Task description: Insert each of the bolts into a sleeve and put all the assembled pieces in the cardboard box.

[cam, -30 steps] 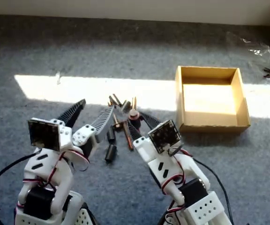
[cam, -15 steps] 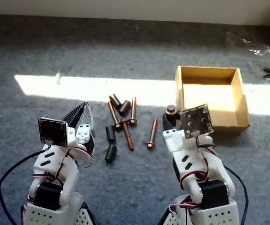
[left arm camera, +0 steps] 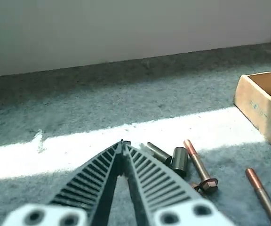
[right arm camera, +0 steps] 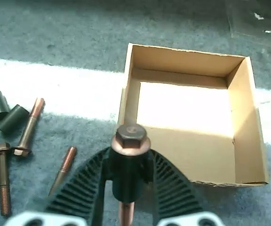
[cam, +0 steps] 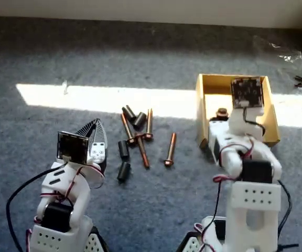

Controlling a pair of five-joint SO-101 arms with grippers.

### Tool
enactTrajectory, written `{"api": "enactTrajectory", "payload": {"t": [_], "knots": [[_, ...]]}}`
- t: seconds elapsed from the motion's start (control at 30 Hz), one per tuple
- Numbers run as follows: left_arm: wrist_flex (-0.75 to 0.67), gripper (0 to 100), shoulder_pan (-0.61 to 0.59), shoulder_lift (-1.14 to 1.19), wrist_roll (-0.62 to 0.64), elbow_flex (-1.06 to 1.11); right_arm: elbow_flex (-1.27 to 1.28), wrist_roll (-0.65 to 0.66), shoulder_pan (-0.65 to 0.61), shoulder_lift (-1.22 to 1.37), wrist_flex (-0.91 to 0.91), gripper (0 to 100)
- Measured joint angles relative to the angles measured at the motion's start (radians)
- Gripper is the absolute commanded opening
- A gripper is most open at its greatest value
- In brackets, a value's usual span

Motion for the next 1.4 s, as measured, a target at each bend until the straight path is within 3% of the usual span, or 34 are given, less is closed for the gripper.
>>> {"api": "enactTrajectory", "payload": {"t": [0.3, 0.57, 0.8, 1.4], "knots": [[0.0, 1, -0.002, 0.0, -0.052, 0.015, -0.42, 0.0, 0.058, 0.522, 0.084, 0.5], [-0.074, 1, 0.0, 0.0, -0.054, 0.081, -0.606, 0.0, 0.049, 0.829, 0.084, 0.9], [-0.123, 1, -0.002, 0.0, -0.054, 0.092, -0.643, 0.081, -0.002, 0.991, 0.084, 1.0], [-0.123, 1, -0.002, 0.0, -0.055, 0.092, -0.775, 0.087, -0.003, 1.237, 0.055, 1.4]]}}
